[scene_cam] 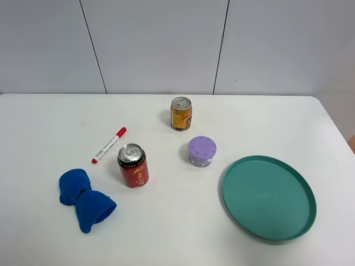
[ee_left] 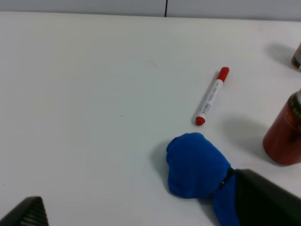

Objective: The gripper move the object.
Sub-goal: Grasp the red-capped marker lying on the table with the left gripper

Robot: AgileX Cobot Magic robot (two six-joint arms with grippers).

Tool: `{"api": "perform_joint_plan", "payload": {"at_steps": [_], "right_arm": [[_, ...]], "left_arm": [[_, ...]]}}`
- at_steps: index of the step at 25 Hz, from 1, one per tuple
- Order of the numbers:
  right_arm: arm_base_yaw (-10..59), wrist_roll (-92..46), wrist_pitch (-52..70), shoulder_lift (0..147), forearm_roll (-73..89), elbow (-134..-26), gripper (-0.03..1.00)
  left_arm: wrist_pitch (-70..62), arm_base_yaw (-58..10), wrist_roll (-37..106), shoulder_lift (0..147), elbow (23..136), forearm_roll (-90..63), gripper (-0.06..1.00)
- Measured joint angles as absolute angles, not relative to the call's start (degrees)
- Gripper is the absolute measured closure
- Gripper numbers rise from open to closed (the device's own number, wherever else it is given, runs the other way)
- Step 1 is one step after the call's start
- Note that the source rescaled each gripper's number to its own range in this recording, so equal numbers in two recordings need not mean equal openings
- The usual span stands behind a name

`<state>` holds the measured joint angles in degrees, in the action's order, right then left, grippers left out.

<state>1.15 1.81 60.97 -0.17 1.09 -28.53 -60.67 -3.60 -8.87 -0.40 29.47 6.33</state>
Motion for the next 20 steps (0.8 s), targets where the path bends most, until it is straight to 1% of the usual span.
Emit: {"api": "perform_joint_plan", "payload": {"at_steps": [20], "right_arm": [[1.1,1.8,61.0,-0.2,1.1,-28.5,-0.03]], "left_arm": [[-60.7,-3.6,-8.9,-0.4,29.5,6.4,-0.05]]}}
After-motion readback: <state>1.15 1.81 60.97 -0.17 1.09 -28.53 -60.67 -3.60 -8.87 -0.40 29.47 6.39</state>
